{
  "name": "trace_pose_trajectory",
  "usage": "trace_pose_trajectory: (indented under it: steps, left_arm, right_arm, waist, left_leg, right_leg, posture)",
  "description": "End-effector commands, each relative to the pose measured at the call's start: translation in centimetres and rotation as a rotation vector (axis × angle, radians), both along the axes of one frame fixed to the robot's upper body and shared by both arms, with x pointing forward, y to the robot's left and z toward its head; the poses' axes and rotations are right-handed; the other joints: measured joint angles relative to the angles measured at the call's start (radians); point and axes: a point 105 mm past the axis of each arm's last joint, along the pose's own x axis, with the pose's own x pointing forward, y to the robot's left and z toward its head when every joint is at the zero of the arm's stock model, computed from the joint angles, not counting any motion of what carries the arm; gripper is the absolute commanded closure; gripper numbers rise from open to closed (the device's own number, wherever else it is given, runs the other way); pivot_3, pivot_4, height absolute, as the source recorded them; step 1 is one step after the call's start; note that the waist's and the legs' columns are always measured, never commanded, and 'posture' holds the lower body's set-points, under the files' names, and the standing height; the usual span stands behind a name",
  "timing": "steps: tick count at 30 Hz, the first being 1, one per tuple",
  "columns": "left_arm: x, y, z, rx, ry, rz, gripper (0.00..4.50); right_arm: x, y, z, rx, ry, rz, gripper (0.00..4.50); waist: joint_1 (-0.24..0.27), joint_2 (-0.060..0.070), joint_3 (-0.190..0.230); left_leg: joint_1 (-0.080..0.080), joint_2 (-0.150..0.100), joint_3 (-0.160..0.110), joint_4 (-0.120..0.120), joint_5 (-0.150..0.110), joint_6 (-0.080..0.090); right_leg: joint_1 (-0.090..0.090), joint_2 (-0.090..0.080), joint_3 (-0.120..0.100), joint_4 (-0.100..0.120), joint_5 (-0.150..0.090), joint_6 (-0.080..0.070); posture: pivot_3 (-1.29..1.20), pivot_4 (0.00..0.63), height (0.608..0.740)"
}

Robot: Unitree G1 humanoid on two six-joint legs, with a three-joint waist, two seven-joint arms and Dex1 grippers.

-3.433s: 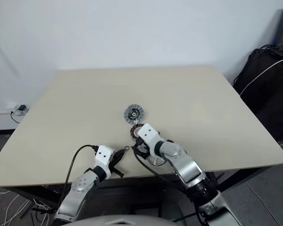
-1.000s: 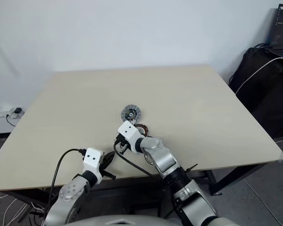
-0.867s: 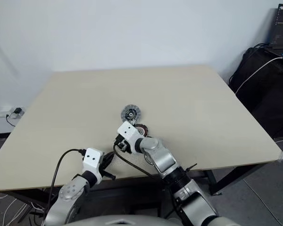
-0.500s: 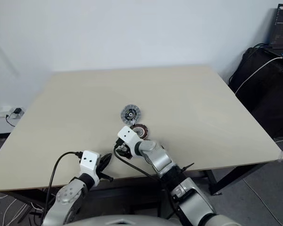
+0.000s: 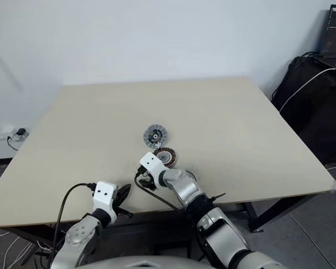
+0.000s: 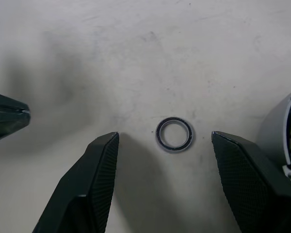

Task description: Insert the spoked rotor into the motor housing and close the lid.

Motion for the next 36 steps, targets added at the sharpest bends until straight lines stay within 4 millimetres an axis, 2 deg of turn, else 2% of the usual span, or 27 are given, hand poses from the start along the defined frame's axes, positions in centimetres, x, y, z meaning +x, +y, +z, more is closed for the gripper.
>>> trace_pose_trajectory:
  steps: [1, 12, 15, 21, 27, 31, 36]
  left_arm:
    - [0.4, 0.2, 0.5, -0.012, -0.038, 0.005, 4.50]
    - [0.4, 0.5, -0.6, -0.014, -0.032, 0.005, 4.50]
    - [0.4, 0.5, -0.6, -0.014, -0.034, 0.005, 4.50]
    - [0.5, 0.5, -0.6, -0.016, -0.036, 0.006, 4.50]
    - [0.6, 0.2, -0.4, -0.021, -0.040, 0.002, 4.50]
    - [0.6, 0.0, -0.2, -0.022, -0.041, -0.004, 4.50]
    - [0.7, -0.3, 0.1, -0.026, -0.043, -0.013, 4.50]
  right_arm:
    - [0.8, 0.4, 1.0, 0.022, -0.040, -0.008, 1.26]
    - [0.2, 1.2, 0.5, 0.006, -0.043, 0.010, 1.26]
    - [0.3, 1.1, 0.4, 0.000, -0.040, 0.001, 1.85]
    - [0.5, 1.0, 0.4, -0.005, -0.033, -0.017, 3.73]
    - [0.6, 0.7, 1.0, 0.013, -0.048, -0.018, 3.73]
    - [1.5, 0.1, 3.7, 0.085, -0.114, -0.039, 3.73]
    - [3.1, -1.9, 6.7, 0.128, -0.202, -0.120, 3.73]
  waist:
    - [0.000, 0.000, 0.000]
    - [-0.003, 0.001, -0.001]
    - [-0.006, 0.002, -0.002]
    - [-0.007, 0.002, -0.002]
    - [-0.007, 0.002, -0.002]
    - [-0.006, 0.002, -0.002]
    - [-0.006, 0.002, -0.002]
  left_leg:
    - [0.000, 0.000, 0.000, 0.000, 0.000, 0.000]
    - [0.001, 0.000, 0.000, 0.000, 0.001, -0.001]
    - [0.001, 0.000, 0.000, 0.000, 0.001, -0.001]
    - [0.001, 0.000, 0.000, 0.000, 0.001, -0.001]
    - [0.001, 0.000, 0.000, 0.000, 0.001, -0.001]
    - [0.001, 0.000, -0.001, 0.000, 0.001, -0.001]
    - [0.000, 0.000, -0.001, 0.000, 0.001, -0.001]
  right_leg:
    - [0.000, 0.000, 0.000, 0.000, 0.000, 0.000]
    - [0.000, 0.000, 0.000, 0.001, 0.000, -0.001]
    - [0.000, 0.000, 0.000, 0.001, 0.000, -0.001]
    - [0.000, 0.000, 0.000, 0.001, 0.000, -0.001]
    - [0.001, 0.000, 0.000, 0.001, 0.000, -0.001]
    - [0.000, 0.000, 0.000, 0.001, 0.000, -0.001]
    - [0.000, 0.000, 0.000, 0.001, 0.000, 0.000]
  posture:
    - [0.00, 0.000, 0.740]
    - [0.00, 0.000, 0.740]
    - [0.00, 0.000, 0.740]
    - [0.00, 0.000, 0.740]
    - [0.00, 0.000, 0.740]
    - [0.00, 0.000, 0.740]
    - [0.00, 0.000, 0.740]
